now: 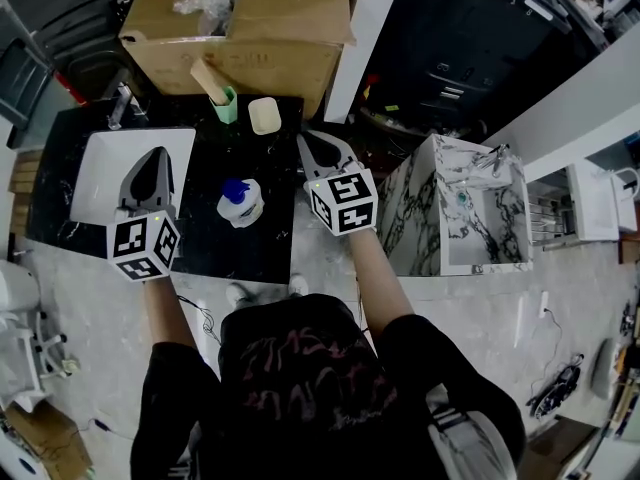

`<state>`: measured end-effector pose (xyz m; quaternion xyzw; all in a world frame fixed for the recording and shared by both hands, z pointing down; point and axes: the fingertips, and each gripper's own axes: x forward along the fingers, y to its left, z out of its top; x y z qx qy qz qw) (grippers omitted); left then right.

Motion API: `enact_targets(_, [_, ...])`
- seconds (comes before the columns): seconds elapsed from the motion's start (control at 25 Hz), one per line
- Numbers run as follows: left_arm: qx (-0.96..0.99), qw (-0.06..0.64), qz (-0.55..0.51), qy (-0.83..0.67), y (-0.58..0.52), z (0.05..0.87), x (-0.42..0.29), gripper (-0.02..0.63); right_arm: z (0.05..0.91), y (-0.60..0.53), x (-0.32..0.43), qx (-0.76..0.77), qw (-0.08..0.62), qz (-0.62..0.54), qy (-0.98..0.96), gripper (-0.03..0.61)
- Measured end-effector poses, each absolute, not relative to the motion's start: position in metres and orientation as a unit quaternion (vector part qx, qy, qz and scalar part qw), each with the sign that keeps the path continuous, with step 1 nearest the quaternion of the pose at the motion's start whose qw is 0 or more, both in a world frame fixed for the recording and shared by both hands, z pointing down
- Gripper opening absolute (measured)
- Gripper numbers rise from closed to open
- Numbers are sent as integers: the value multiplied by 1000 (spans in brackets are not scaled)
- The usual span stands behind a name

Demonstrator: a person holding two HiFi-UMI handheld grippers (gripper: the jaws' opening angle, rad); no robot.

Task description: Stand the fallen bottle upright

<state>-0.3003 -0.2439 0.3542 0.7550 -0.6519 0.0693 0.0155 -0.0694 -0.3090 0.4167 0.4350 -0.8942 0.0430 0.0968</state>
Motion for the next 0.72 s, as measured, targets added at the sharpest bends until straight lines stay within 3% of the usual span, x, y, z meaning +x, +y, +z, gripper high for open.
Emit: enact_targets(0.72, [732,28,74,-676,-241,375,-310,15,405,-318,-61,444,95,10,-891,14])
